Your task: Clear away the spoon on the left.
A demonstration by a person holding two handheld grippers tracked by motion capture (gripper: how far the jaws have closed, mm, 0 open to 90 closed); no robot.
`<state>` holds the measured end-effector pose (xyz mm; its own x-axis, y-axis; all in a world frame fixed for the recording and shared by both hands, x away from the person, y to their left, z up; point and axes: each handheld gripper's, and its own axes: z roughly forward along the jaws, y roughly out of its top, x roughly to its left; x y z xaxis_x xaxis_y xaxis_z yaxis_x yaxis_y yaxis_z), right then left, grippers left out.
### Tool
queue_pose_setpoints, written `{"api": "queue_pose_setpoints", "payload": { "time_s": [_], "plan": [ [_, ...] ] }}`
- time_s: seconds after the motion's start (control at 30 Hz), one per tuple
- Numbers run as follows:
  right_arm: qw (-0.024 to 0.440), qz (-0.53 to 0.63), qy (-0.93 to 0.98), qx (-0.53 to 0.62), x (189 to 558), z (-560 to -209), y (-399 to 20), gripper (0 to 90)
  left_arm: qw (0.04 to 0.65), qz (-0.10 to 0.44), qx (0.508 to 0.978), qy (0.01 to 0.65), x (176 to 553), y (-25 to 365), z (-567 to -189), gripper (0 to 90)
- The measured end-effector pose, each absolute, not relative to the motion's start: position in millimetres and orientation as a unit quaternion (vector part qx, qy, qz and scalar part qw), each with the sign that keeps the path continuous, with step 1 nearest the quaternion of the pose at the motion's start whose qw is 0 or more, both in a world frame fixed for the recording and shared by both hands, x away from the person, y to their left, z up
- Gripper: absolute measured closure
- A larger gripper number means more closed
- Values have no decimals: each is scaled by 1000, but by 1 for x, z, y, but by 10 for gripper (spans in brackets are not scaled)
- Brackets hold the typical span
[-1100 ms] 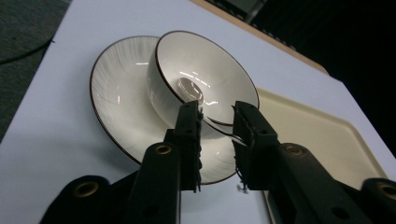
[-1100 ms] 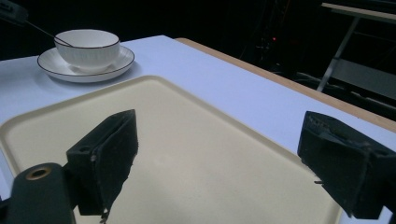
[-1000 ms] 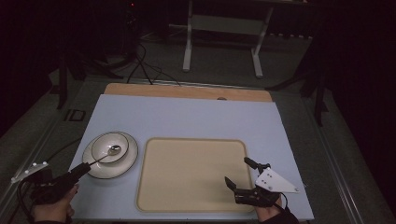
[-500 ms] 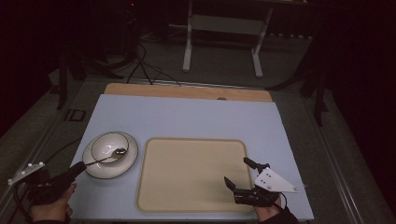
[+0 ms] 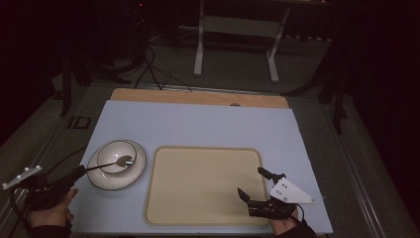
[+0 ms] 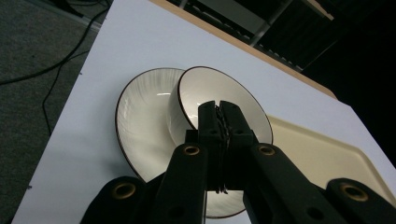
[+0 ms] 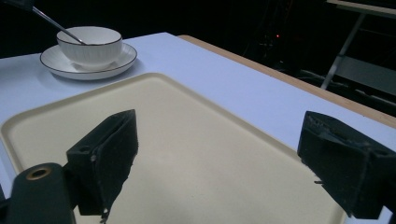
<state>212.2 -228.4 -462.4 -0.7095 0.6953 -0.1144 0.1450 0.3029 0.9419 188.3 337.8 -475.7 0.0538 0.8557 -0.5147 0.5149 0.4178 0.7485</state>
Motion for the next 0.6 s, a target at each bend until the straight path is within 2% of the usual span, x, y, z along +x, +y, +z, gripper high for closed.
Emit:
{"api": "queue_pose_setpoints", "payload": {
  "time_s": [0.3,0.6],
  "plan": [
    [263,525,762,273,212,-462,-229,124,520,206,523,644,188,342,-443,893],
    [261,527,761,275,212,-462,-229,124,525,210,554,610,190,340,-413,894]
  ]
}}
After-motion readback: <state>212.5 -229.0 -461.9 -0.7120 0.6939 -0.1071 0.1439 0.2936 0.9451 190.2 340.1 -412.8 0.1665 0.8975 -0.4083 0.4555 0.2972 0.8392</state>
